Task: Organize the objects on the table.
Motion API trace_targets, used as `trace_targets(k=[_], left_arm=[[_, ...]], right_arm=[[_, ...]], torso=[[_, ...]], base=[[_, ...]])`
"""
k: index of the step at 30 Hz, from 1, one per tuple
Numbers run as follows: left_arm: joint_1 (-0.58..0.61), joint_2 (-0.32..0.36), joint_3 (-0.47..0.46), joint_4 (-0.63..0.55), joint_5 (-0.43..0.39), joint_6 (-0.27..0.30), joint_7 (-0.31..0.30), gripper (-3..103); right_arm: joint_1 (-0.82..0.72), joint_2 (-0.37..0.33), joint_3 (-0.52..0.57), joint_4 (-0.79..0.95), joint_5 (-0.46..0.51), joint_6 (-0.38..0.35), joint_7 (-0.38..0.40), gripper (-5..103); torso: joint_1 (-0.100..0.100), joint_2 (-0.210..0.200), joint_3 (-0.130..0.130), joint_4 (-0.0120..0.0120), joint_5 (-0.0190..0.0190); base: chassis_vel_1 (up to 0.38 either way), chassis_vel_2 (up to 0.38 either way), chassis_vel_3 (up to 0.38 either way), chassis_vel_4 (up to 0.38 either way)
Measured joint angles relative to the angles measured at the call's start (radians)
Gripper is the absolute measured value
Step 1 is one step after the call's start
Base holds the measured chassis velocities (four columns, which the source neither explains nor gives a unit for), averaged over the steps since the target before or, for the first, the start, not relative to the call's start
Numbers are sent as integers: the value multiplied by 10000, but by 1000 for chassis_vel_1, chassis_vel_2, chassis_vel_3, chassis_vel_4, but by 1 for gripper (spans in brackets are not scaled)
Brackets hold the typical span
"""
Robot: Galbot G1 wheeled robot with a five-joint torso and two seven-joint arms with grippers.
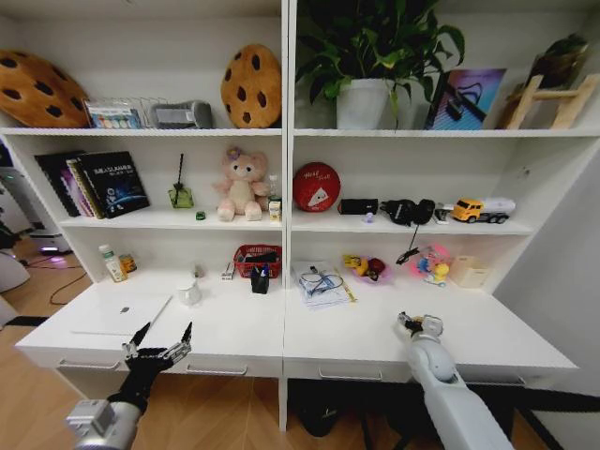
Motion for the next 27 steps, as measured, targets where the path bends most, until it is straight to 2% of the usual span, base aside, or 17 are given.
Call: trace_targets(k=[1, 2, 3, 5, 8, 9, 12, 13, 15, 18, 20, 21, 27], left_arm=[[0, 0, 0, 0, 0, 0, 0, 100], [0, 0, 0, 0, 0, 0, 0, 100], [0, 0, 0, 0, 0, 0, 0, 100], [0, 0, 0, 0, 0, 0, 0, 100], [0, 0, 0, 0, 0, -1, 0, 100], [0, 0, 0, 0, 0, -1, 0, 100], [1, 0, 0, 0, 0, 0, 0, 100], [1, 0, 0, 0, 0, 0, 0, 100], [0, 0, 0, 0, 0, 0, 0, 100], [0, 0, 0, 0, 0, 0, 0, 100], [0, 0, 0, 0, 0, 0, 0, 100], [0, 0, 0, 0, 0, 0, 0, 100], [0, 0, 0, 0, 0, 0, 0, 100]], right_arm=[[0, 0, 0, 0, 0, 0, 0, 82], [-16, 20, -2, 0, 0, 7, 5, 71], [-56, 63, -6, 0, -12, 28, 16, 65], [-94, 99, -9, 0, -30, 48, 27, 65], [-280, 236, -10, 47, -128, 145, 44, 48], [-280, 236, -10, 47, -128, 145, 44, 48], [-263, 223, -2, 21, -198, 309, 51, 32], [-263, 223, -2, 21, -198, 309, 51, 32], [-258, 182, 4, 20, -448, 440, 6, 21], [-284, 171, 11, 36, -639, 531, -60, 16], [-470, 156, 18, 292, -971, 656, -247, 5], [-556, 163, 14, 441, -989, 661, -285, 2], [-650, 250, -14, 616, -954, 661, -313, 0]], torso=[[0, 0, 0, 0, 0], [0, 0, 0, 0, 0], [0, 0, 0, 0, 1], [0, 0, 0, 0, 1], [-3, 1, 0, -1, 1], [-3, 1, 0, -1, 1], [-2, 1, 0, -1, 1], [-2, 1, 0, -1, 1], [-3, 2, 0, -1, 1], [-2, 2, 0, 0, 2], [-2, 1, 0, -1, 2], [-2, 2, 0, -1, 1], [-2, 2, 0, -1, 2]], base=[[0, 0, 0, 0], [0, 0, 0, 0], [0, 0, 0, 0], [0, 0, 0, 0], [0, 0, 0, 0], [0, 0, 0, 0], [0, 0, 0, 0], [0, 0, 0, 0], [0, 0, 0, 0], [0, 0, 0, 0], [0, 0, 0, 0], [0, 0, 0, 0], [0, 0, 0, 0]])
